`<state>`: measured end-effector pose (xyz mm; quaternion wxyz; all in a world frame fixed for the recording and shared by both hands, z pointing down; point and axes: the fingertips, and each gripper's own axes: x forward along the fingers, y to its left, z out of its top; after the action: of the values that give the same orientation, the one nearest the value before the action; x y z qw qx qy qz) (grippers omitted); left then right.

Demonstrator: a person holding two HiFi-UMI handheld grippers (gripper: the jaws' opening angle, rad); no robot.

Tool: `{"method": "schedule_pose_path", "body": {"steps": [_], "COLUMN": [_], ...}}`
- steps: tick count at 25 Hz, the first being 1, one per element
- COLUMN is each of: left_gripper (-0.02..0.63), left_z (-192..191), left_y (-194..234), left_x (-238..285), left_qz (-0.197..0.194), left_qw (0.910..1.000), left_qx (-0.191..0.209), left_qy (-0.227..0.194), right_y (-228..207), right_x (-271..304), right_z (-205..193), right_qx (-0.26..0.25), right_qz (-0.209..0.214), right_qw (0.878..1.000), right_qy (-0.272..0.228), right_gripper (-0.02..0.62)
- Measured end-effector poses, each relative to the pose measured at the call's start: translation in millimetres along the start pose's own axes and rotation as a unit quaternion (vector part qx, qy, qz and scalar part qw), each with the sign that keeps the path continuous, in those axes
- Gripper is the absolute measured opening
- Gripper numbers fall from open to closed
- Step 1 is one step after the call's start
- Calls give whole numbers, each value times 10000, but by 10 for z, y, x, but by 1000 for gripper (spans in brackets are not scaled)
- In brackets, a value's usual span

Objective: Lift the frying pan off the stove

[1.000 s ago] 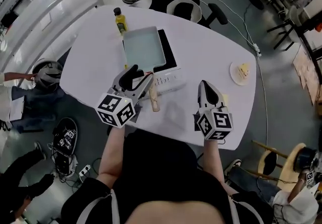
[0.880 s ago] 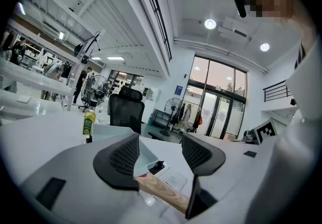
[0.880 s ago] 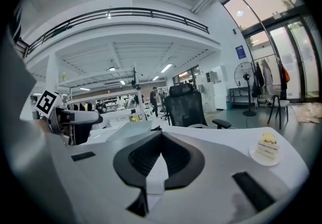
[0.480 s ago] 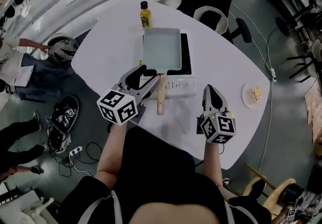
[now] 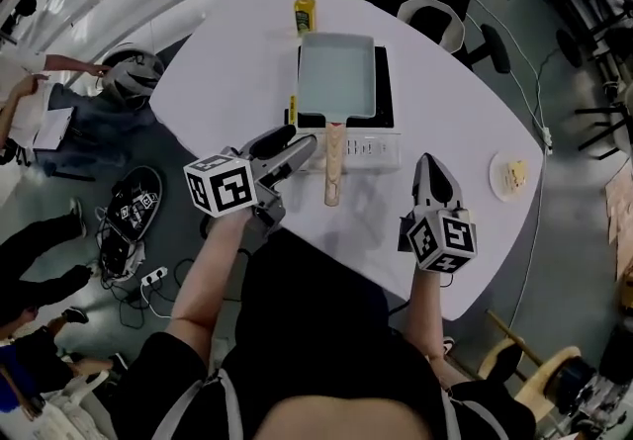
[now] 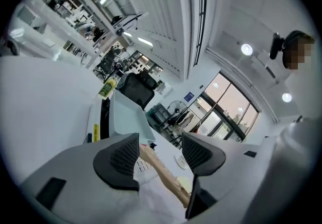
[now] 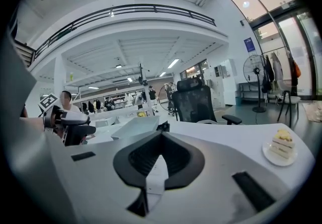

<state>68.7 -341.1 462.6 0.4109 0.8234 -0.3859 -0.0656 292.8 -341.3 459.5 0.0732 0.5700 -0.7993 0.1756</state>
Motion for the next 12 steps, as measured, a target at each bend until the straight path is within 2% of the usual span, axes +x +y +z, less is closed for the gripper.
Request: {"method": "schedule_pose_path", "body": {"steps": [3, 7, 9, 12], "left_gripper": [272, 272, 320, 330], "left_z": [-126, -317, -390, -516], "left_y": [59, 8, -23, -53], "left_x": [-20, -11, 35, 143], "left_qz": [-116, -473, -708, -908], "left_qw": [9979, 9888, 9816, 9739], "left_qx": [-631, -1389, -1741, -2026], "left_qy": [73, 269, 328, 473], "right_y": [42, 133, 143, 142], "right_x": [-41, -64, -71, -97], "right_z": [-65, -124, -153, -214], "right_qx": [24, 64, 91, 140], "right_qz": [-54, -55, -89, -161], "right_qw": [10000, 9999, 9998, 9997], "right_qy": [73, 115, 123, 155], "right_gripper": [6, 6, 6, 6]}}
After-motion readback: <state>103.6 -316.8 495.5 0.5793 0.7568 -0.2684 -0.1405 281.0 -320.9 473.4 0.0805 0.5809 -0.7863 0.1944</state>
